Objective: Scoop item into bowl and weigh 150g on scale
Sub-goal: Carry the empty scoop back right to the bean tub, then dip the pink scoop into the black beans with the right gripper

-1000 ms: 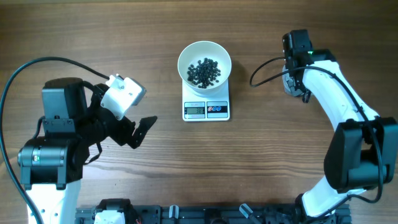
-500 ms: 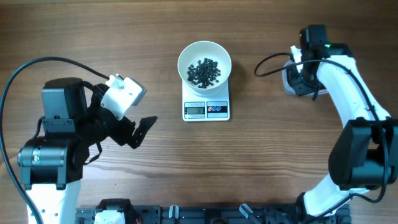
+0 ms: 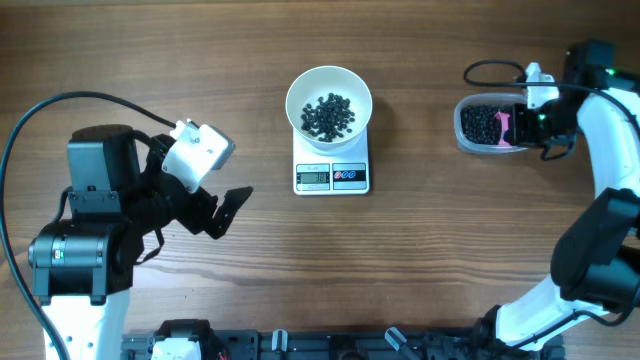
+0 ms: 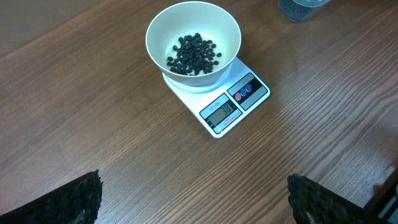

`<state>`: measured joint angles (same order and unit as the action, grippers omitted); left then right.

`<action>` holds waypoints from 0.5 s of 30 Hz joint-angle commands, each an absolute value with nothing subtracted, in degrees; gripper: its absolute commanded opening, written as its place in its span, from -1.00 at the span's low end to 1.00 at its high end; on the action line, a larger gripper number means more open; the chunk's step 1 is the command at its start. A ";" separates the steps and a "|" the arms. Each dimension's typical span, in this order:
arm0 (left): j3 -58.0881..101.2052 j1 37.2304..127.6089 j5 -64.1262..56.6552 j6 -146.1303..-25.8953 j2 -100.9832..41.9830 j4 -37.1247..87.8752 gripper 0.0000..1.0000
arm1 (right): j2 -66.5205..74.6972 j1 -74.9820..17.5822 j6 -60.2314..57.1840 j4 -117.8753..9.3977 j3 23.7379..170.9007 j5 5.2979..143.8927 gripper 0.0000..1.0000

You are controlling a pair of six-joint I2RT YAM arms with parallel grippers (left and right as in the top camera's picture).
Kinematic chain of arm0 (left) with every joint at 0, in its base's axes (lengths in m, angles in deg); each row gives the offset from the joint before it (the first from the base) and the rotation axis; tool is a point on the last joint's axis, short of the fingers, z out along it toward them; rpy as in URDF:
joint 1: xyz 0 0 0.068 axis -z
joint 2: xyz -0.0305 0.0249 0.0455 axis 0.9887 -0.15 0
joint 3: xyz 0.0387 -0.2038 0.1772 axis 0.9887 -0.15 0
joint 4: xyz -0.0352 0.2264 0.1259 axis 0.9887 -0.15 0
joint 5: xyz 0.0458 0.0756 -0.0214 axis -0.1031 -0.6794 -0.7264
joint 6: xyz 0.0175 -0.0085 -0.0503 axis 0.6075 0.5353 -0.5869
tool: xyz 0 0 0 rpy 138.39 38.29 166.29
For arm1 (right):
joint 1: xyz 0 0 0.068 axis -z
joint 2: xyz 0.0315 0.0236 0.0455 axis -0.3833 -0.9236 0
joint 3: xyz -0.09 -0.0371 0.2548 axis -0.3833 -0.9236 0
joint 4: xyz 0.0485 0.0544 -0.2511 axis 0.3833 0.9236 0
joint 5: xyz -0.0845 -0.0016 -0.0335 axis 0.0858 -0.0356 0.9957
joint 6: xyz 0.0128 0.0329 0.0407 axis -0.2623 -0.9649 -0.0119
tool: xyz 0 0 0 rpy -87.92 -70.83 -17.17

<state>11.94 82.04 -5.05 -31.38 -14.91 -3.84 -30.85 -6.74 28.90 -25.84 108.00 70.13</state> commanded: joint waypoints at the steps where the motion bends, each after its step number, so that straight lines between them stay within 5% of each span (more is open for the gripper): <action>1: 12.99 81.77 -3.95 -30.51 -14.87 -3.75 1.00 | -32.51 -3.23 27.81 -23.06 108.46 55.90 -0.91; 15: 12.99 81.77 -3.95 -30.51 -14.87 -3.75 1.00 | -37.39 1.17 24.20 -22.23 108.15 49.51 -0.91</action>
<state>11.94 82.04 -5.05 -31.40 -14.91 -3.86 -33.69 1.32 25.82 -22.93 108.13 51.72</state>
